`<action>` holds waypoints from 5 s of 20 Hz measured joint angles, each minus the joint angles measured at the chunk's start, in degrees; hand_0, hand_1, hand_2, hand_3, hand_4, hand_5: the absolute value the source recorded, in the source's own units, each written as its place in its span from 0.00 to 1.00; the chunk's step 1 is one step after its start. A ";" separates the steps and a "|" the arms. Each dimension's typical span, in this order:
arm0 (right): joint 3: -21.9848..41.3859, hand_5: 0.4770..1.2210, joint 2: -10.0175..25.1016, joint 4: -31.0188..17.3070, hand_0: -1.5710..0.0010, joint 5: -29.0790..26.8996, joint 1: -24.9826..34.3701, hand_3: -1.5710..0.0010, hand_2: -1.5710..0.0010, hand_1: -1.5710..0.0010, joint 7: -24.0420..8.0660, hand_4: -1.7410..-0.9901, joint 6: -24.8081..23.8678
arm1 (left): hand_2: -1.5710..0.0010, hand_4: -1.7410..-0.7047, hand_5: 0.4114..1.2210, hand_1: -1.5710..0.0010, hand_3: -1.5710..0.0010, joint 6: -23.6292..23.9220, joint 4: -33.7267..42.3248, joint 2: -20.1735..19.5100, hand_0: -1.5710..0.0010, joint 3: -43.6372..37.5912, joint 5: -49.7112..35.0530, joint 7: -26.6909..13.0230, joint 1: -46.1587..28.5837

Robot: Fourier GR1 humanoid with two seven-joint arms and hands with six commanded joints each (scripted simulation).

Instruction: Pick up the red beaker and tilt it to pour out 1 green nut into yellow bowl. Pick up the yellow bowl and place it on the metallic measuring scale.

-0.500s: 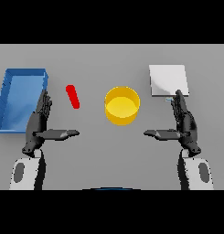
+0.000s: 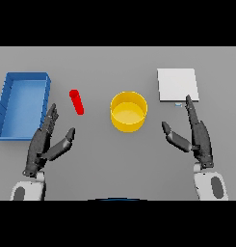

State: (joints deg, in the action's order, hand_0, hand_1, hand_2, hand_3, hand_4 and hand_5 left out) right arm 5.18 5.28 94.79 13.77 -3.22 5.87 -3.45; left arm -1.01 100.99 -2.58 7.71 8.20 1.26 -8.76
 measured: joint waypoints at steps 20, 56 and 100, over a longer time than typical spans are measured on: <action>-0.13 0.20 0.06 0.68 1.00 -3.74 0.19 1.00 1.00 1.00 0.05 0.69 3.77 | 1.00 0.52 0.30 1.00 1.00 -0.37 -27.76 -0.32 1.00 -5.33 0.69 -1.39 23.49; -0.52 0.23 0.17 2.41 1.00 -4.76 -1.81 1.00 1.00 1.00 1.02 0.68 4.19 | 0.01 0.03 0.89 0.01 0.02 3.93 -43.58 2.85 0.01 -11.82 -3.77 8.91 39.56; -0.38 0.12 -1.58 1.64 1.00 -2.83 -1.44 1.00 1.00 1.00 -0.66 0.78 1.70 | 0.00 0.00 1.00 0.00 0.01 -17.80 -57.67 -10.65 0.00 43.20 60.11 7.56 76.49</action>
State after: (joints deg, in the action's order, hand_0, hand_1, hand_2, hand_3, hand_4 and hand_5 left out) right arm 4.80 3.70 96.43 10.94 -4.66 5.21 -1.75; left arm -18.81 43.32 -13.23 50.91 68.31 8.82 67.73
